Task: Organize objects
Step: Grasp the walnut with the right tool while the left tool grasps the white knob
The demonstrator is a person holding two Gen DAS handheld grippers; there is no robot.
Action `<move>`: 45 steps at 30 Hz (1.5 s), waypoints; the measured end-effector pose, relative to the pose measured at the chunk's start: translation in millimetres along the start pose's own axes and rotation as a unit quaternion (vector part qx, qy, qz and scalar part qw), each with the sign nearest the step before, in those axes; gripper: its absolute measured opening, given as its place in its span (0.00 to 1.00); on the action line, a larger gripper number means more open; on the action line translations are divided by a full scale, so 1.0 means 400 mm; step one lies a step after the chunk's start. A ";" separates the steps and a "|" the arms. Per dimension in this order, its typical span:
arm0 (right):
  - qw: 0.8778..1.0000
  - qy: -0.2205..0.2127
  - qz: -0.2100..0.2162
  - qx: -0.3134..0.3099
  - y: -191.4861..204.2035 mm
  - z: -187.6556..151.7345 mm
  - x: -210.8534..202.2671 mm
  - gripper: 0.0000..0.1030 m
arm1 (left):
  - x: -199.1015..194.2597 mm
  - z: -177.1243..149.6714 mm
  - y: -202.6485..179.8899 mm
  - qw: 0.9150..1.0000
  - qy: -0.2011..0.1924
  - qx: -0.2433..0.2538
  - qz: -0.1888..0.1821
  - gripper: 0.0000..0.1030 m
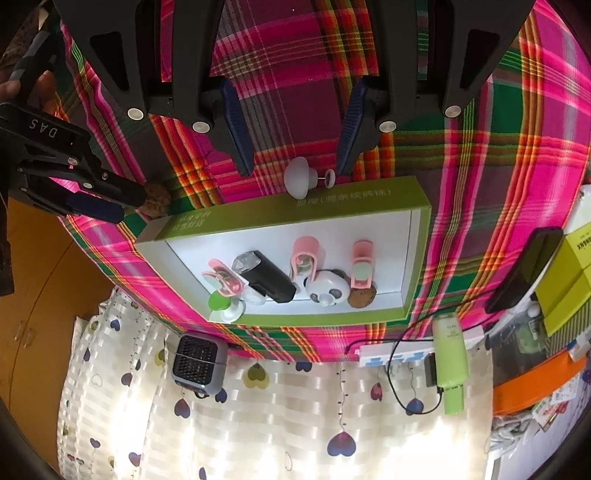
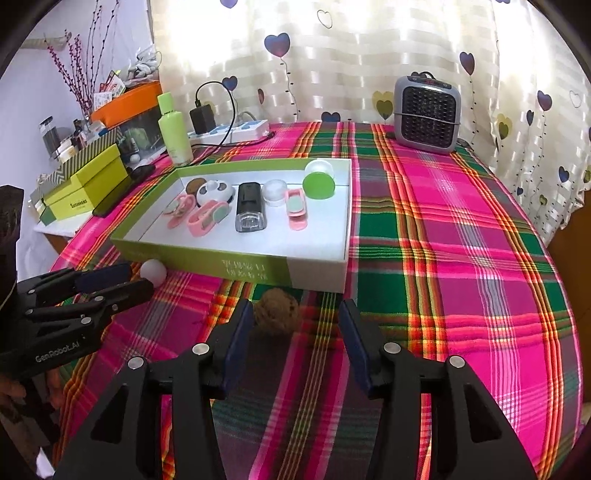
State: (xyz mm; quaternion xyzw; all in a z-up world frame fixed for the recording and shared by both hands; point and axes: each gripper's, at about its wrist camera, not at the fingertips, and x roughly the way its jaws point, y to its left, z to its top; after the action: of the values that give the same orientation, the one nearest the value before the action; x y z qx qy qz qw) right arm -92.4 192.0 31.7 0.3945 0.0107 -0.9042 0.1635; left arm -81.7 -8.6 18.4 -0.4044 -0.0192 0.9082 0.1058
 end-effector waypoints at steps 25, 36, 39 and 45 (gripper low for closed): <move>0.999 0.041 -0.005 -0.015 0.021 0.012 0.062 0.48 | 0.049 0.017 0.010 1.000 0.018 -0.010 0.006 0.44; 0.999 0.040 -0.002 -0.008 0.016 0.014 0.065 0.48 | 0.052 0.021 0.016 1.000 0.017 -0.019 0.008 0.41; 0.999 0.040 -0.001 -0.009 0.017 0.015 0.065 0.48 | 0.051 0.021 0.020 1.000 0.016 -0.024 0.011 0.34; 0.999 0.040 -0.002 -0.009 0.017 0.015 0.066 0.38 | 0.049 0.020 0.028 0.999 0.014 -0.032 0.006 0.29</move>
State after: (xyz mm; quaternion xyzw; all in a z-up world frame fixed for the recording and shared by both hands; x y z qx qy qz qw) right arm -111.1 177.2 17.7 0.4288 0.0258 -0.8880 0.1645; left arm -102.4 -15.0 8.2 -0.4203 -0.0443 0.9021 0.0874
